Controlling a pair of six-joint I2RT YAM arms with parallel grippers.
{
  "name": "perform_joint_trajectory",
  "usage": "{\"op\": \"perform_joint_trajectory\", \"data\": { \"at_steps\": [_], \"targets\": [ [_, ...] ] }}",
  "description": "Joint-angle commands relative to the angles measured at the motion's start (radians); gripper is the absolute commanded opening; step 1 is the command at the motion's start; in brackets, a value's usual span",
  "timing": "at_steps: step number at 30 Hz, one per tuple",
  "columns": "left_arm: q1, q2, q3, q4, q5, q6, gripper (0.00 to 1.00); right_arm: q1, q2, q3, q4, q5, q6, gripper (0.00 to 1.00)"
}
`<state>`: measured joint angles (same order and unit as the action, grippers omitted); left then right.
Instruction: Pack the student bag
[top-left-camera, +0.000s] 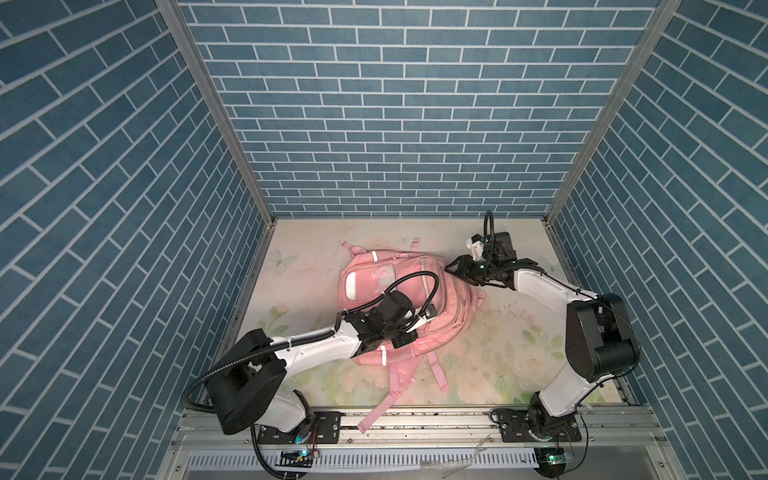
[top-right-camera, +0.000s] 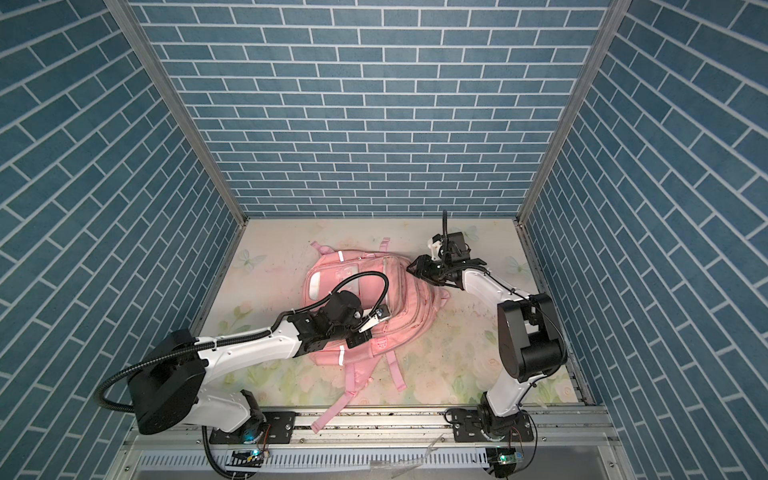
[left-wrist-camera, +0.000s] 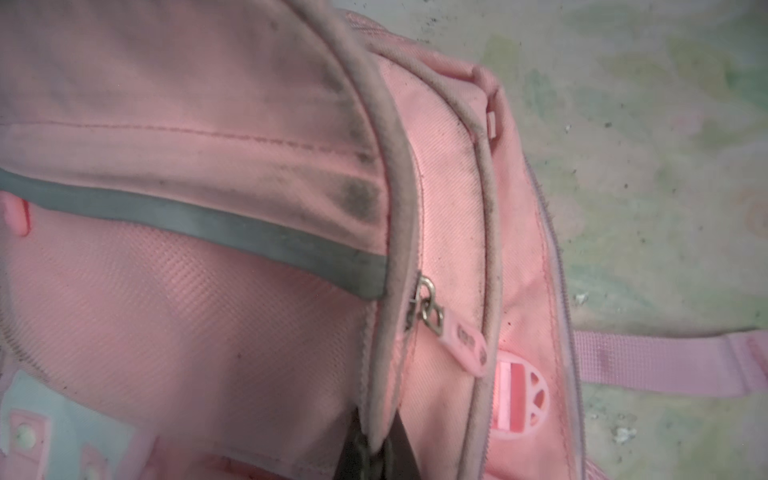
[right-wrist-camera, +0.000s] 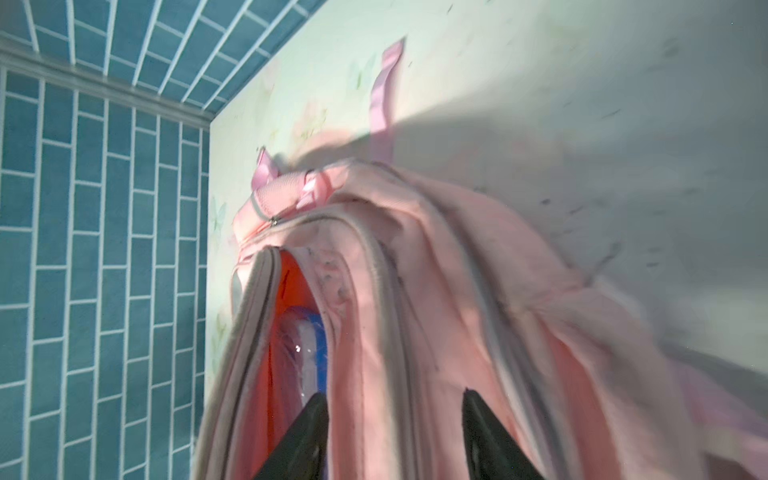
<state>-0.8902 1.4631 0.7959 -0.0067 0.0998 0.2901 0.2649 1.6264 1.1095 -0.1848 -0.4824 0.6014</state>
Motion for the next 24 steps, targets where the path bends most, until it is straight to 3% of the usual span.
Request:
{"op": "perform_joint_trajectory", "data": {
  "at_steps": [1,7,15,20,24],
  "targets": [
    [0.012,0.018,0.052,0.087,0.097,-0.310,0.00,-0.043,-0.165,-0.061,-0.031,0.180,-0.125,0.56],
    [0.029,0.108,0.156,0.095,0.135,-0.542,0.00,0.033,-0.464,-0.344,0.140,0.312,-0.292,0.53],
    [0.031,0.211,0.300,0.057,0.199,-0.581,0.00,0.435,-0.764,-0.744,0.507,0.540,-0.505,0.44],
    [0.030,0.244,0.342,0.025,0.215,-0.579,0.00,0.508,-0.744,-0.814,0.597,0.580,-0.544,0.41],
    [0.031,0.249,0.345,0.024,0.221,-0.581,0.00,0.561,-0.677,-0.815,0.654,0.705,-0.586,0.41]
  ]
}}
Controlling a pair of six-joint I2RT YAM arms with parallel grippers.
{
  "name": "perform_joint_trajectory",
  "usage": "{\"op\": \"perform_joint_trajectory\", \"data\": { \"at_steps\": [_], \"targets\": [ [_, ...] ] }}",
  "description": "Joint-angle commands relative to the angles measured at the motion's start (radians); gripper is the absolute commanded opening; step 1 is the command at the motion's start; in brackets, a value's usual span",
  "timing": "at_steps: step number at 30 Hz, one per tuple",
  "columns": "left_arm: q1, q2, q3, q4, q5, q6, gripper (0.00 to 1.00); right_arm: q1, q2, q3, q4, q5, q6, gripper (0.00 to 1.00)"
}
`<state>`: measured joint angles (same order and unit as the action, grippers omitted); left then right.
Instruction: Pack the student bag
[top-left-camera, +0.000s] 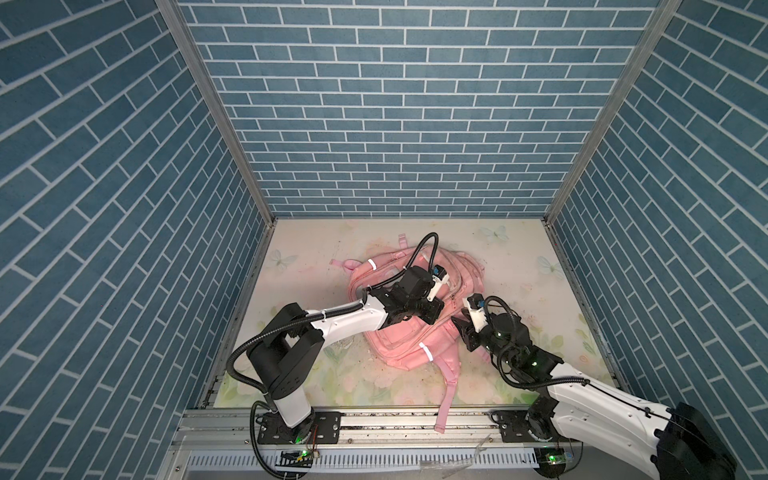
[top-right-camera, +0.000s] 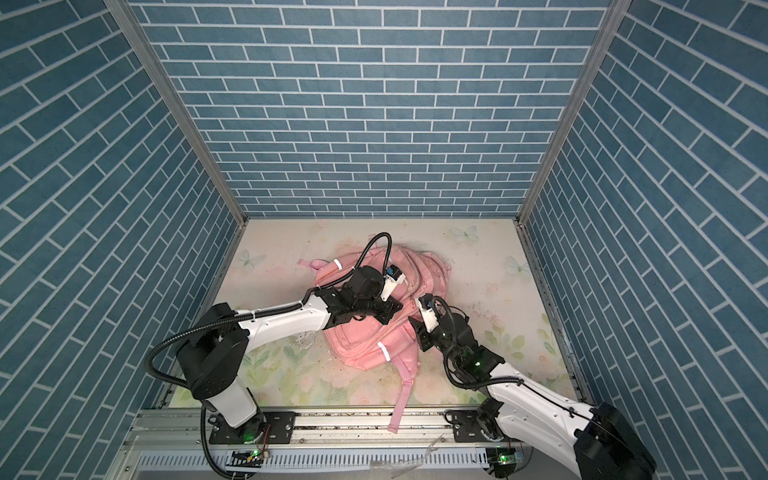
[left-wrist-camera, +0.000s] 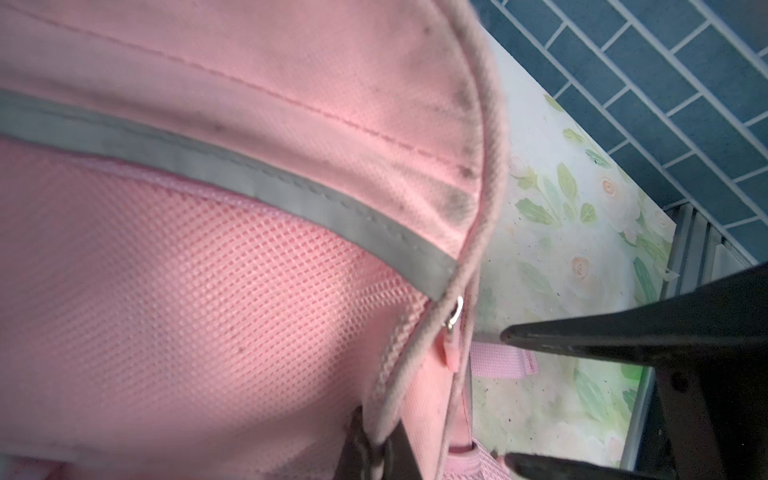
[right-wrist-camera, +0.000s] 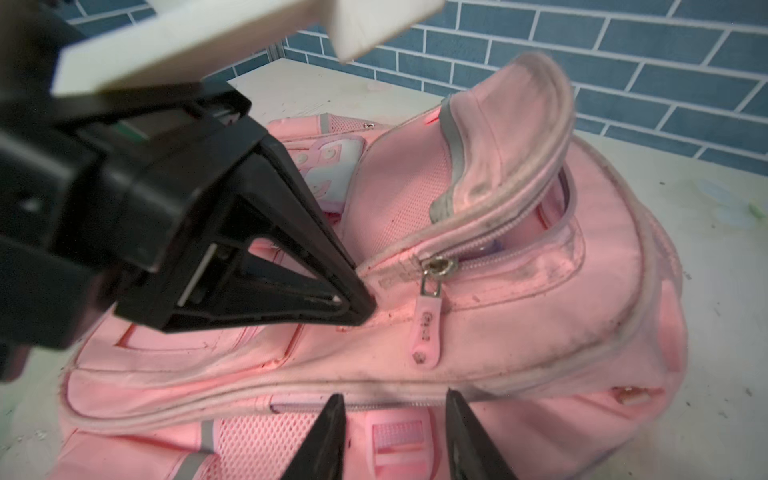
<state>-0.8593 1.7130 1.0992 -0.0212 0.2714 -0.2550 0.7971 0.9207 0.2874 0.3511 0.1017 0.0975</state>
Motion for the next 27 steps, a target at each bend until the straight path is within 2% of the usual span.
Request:
{"op": "perform_joint_trajectory", "data": {
  "at_steps": [1,4,18,25,27],
  "targets": [
    [0.000,-0.001,0.042,0.039,0.049,-0.037,0.00,0.036,0.042,0.005,0.140,0.150,-0.089,0.40],
    [-0.001,0.002,0.039,0.039,0.051,-0.040,0.00,0.048,0.076,0.005,0.201,0.231,-0.105,0.40],
    [0.000,0.016,0.037,0.044,0.069,-0.041,0.00,0.069,0.251,0.024,0.336,0.314,-0.144,0.39],
    [-0.001,0.029,0.041,0.043,0.076,-0.047,0.00,0.079,0.332,0.054,0.395,0.348,-0.155,0.43],
    [0.000,0.028,0.041,0.042,0.076,-0.048,0.00,0.084,0.367,0.076,0.387,0.397,-0.153,0.40]
  ]
}}
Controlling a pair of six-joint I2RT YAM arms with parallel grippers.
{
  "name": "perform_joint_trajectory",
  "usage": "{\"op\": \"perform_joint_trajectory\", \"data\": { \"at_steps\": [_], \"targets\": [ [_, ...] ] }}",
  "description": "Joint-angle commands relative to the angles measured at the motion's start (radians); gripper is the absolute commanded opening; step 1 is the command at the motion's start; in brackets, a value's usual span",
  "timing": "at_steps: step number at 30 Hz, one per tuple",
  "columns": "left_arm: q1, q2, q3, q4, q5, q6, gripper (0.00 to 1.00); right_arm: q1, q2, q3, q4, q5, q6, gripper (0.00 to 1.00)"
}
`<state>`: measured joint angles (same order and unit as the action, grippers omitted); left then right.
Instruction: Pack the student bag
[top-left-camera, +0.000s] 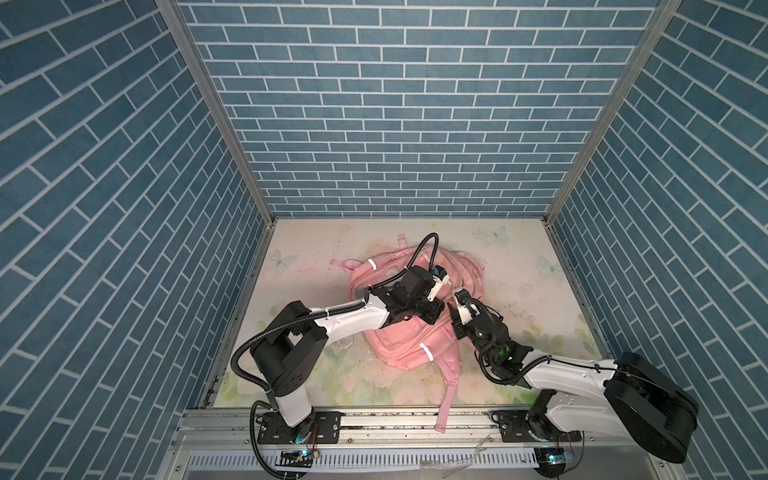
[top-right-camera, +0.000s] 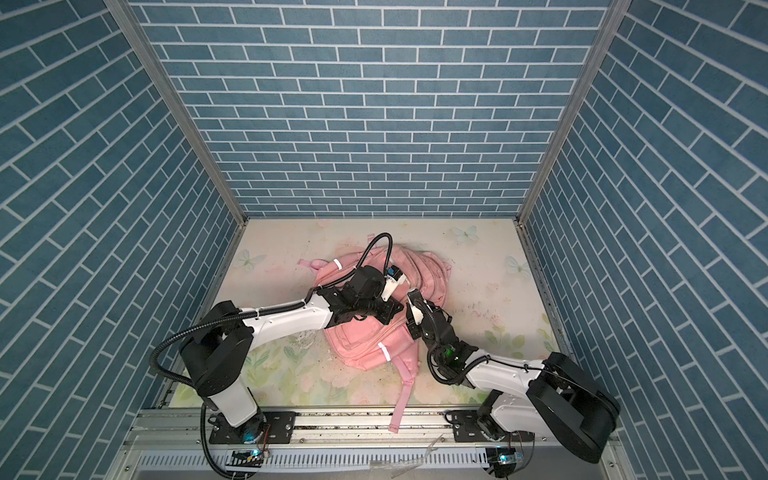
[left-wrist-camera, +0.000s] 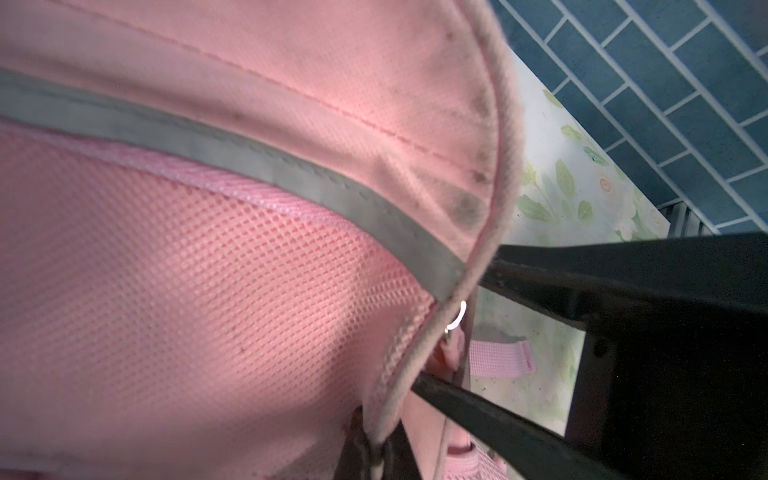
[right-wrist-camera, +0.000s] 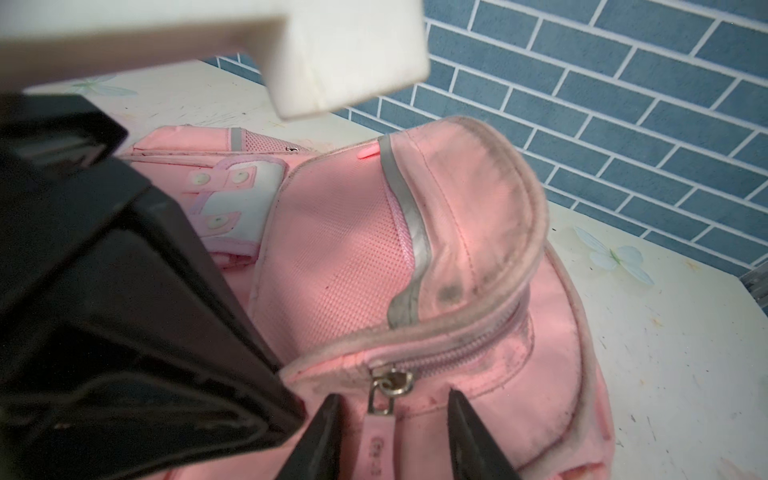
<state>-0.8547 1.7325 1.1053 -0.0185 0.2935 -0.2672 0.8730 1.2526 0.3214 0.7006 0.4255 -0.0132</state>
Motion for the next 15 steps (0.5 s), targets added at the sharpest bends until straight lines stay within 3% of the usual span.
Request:
{"op": "perform_joint_trajectory", "data": {
  "at_steps": [1,8,15],
  "targets": [
    [-0.005,0.006,0.033,0.040,0.054,-0.036,0.00,0.008,0.045,0.049,0.025,0.090,-0.035,0.39],
    [0.002,-0.018,0.020,0.012,0.043,-0.017,0.00,0.009,0.009,0.020,0.001,0.082,-0.021,0.17],
    [0.003,-0.060,0.001,-0.104,-0.018,0.090,0.00,-0.084,-0.145,-0.038,-0.075,-0.197,-0.002,0.02]
  ]
}}
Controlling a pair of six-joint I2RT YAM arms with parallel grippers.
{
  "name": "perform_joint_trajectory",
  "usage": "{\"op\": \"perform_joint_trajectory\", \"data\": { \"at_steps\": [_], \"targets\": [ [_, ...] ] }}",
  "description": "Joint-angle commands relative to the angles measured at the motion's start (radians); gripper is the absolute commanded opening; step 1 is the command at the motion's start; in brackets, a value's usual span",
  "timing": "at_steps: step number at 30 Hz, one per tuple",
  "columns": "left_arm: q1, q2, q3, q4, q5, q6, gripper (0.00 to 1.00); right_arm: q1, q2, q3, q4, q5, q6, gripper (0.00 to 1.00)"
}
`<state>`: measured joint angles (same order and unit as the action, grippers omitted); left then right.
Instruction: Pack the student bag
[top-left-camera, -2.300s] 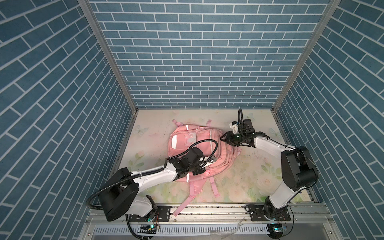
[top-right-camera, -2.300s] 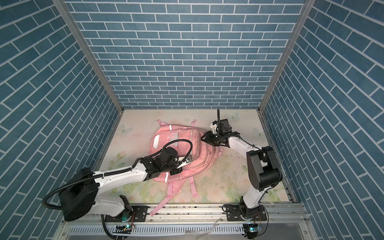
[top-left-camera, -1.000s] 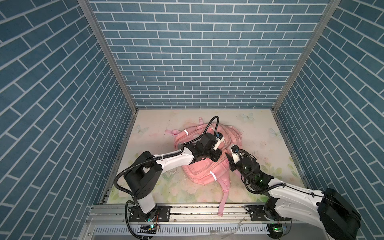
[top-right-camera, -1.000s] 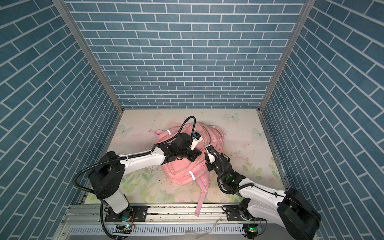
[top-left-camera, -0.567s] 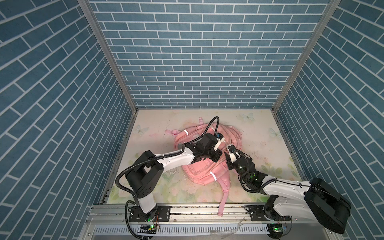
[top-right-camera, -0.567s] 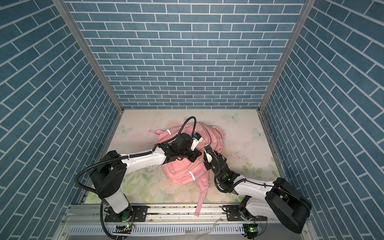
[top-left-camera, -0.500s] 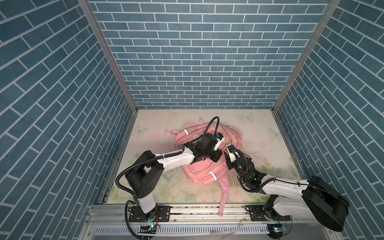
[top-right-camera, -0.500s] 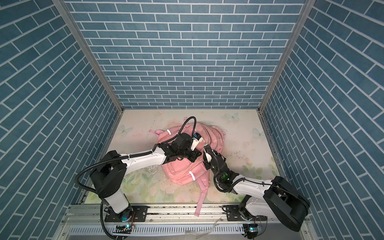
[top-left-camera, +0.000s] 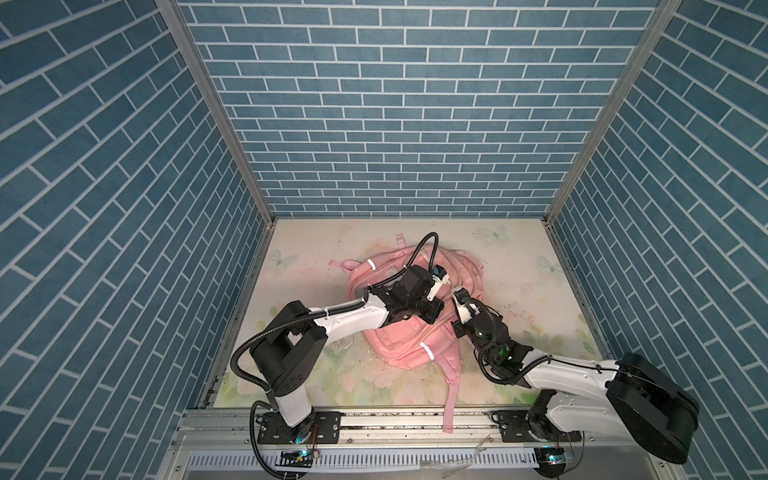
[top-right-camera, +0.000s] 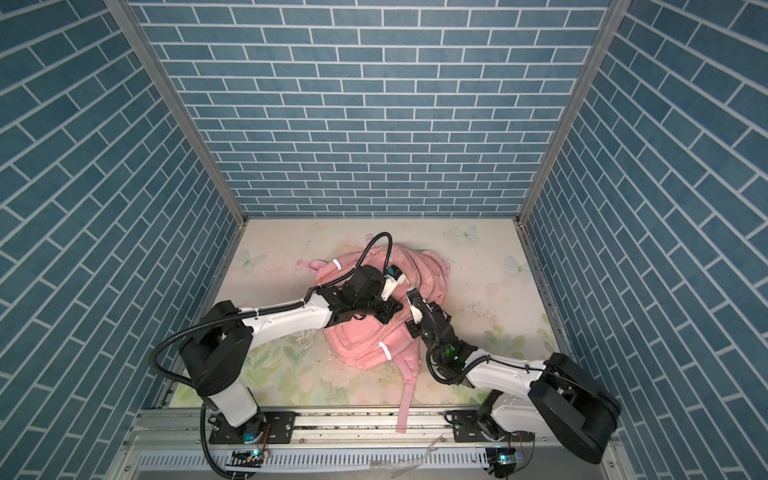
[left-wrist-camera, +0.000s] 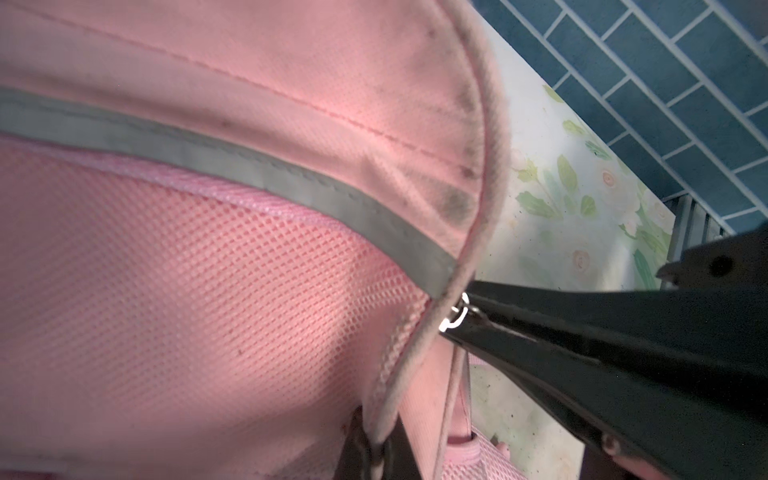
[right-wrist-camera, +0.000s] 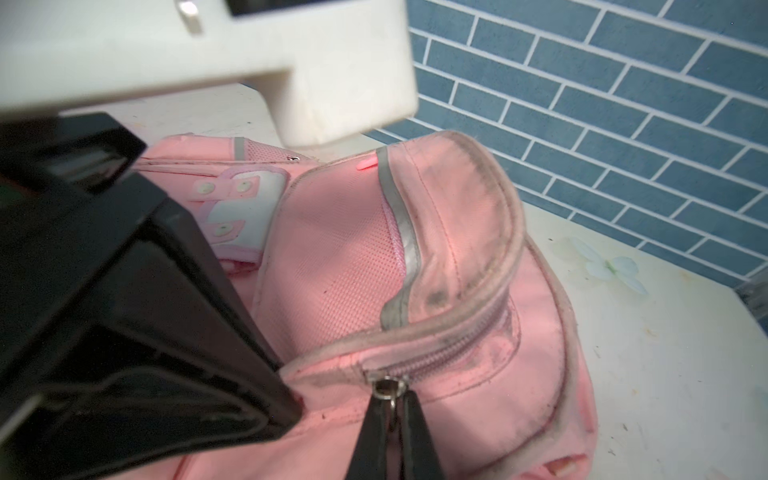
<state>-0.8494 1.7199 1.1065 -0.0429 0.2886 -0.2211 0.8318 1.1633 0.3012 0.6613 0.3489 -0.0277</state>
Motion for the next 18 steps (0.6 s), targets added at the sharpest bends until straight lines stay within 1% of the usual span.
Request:
{"op": "perform_joint_trajectory", "data": {
  "at_steps": [1,6,10,14,16,18],
  "targets": [
    [-0.002,-0.053,-0.003,-0.095,-0.020,0.058,0.00,-0.060,-0.073,-0.026,-0.040,-0.155,0.016,0.00],
    [-0.002,-0.086,-0.016,-0.163,-0.068,0.120,0.00,-0.139,-0.142,-0.026,-0.105,-0.349,0.007,0.00],
    [-0.003,-0.104,-0.027,-0.197,-0.083,0.158,0.00,-0.176,-0.146,-0.002,-0.158,-0.445,0.003,0.00],
    [-0.002,-0.126,-0.044,-0.237,-0.110,0.196,0.00,-0.218,-0.135,0.011,-0.189,-0.496,0.006,0.00],
    [-0.002,-0.142,-0.051,-0.255,-0.125,0.219,0.00,-0.233,-0.123,0.020,-0.208,-0.490,0.000,0.00],
    [-0.002,-0.163,-0.063,-0.272,-0.151,0.244,0.00,-0.237,-0.111,0.036,-0.239,-0.459,-0.020,0.00]
  ]
}}
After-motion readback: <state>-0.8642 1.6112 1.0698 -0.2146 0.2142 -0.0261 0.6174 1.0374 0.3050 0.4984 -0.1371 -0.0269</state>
